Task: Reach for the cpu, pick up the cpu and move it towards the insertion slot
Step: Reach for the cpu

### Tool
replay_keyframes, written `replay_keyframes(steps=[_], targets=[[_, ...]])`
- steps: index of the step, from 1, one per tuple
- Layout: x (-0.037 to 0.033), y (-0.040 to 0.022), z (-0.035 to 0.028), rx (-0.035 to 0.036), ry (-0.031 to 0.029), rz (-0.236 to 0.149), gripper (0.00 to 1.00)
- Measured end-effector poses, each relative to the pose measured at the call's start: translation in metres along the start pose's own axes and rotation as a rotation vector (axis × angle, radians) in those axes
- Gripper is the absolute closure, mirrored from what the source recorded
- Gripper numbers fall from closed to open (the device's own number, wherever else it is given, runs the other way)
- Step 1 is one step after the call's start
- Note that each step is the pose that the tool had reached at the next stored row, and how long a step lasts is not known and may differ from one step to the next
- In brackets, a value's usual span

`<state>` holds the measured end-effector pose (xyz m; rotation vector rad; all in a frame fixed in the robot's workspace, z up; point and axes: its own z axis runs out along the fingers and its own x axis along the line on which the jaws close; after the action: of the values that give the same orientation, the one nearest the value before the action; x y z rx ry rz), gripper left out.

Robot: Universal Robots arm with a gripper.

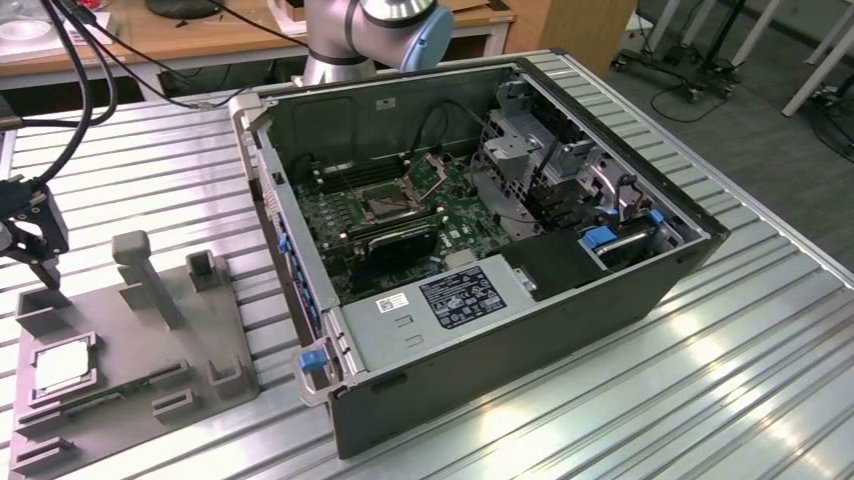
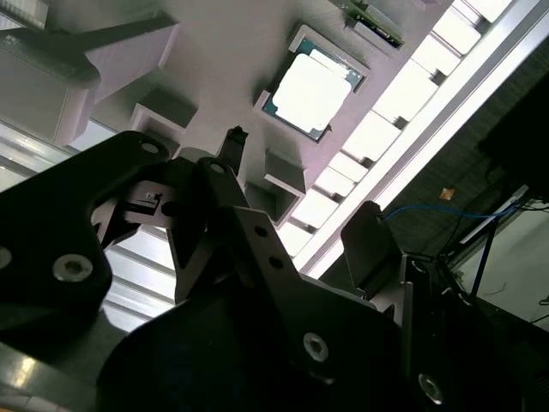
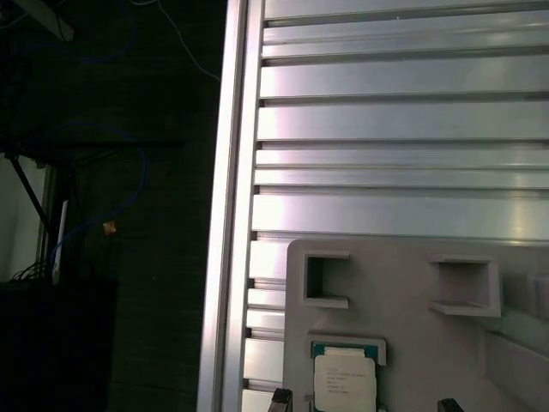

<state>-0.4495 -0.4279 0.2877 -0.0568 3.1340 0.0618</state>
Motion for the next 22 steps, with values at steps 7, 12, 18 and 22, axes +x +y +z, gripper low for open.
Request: replay_keyframes(steps=[7, 12, 18, 22], targets=[[0.0, -0.0001, 0.0018, -0.0001, -0.0006, 0.0, 0.28], [0.0002, -0.0005, 0.0093, 0.0, -0.0023, -0.001, 0.28], [0.0012, -0.0019, 0.0192, 0.0005, -0.0051, -0.001, 0.28], [0.0021, -0.0023, 0.0221, 0.0006, -0.0083, -0.001, 0.28]])
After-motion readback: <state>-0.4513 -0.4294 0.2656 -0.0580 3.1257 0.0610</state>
